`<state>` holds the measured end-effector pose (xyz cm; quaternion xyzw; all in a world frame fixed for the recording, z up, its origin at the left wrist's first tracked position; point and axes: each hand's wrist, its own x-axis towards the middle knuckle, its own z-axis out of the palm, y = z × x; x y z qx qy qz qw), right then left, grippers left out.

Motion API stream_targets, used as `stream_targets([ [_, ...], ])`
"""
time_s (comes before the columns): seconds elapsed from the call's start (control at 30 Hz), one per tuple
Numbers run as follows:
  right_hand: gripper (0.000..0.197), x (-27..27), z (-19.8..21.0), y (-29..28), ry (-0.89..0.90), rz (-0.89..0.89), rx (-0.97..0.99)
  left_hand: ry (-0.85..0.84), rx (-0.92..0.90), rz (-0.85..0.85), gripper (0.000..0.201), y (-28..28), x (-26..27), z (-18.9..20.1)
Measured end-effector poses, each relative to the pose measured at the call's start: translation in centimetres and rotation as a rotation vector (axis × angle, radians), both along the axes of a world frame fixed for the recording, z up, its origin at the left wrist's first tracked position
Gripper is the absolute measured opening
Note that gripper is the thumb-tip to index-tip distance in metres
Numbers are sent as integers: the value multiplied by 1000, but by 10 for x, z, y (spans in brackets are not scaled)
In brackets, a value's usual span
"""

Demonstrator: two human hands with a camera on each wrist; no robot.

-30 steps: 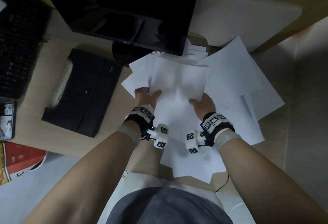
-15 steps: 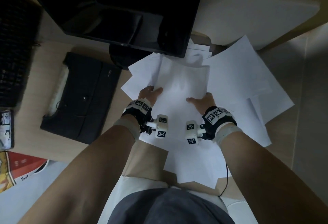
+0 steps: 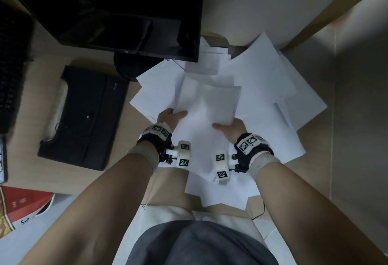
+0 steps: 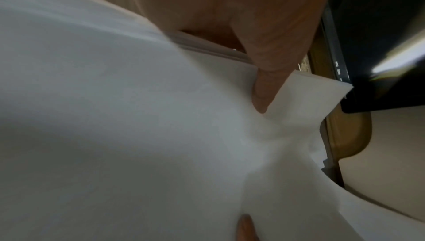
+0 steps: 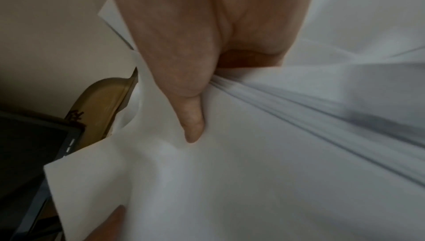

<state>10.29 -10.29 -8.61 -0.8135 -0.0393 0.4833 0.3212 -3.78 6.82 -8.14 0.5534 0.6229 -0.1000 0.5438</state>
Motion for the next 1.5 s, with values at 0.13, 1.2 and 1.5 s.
stream_targets([
  [0.13, 39, -4, -1, -34, 36, -126, 30, -22, 84, -12, 48, -30, 4, 9],
  [1.2, 70, 92, -9, -23, 84, -594, 268, -3, 181, -328, 41, -19, 108, 12],
  [1.5, 13, 88, 31, -26, -21, -467, 377, -54, 212, -209, 43, -30, 104, 28],
])
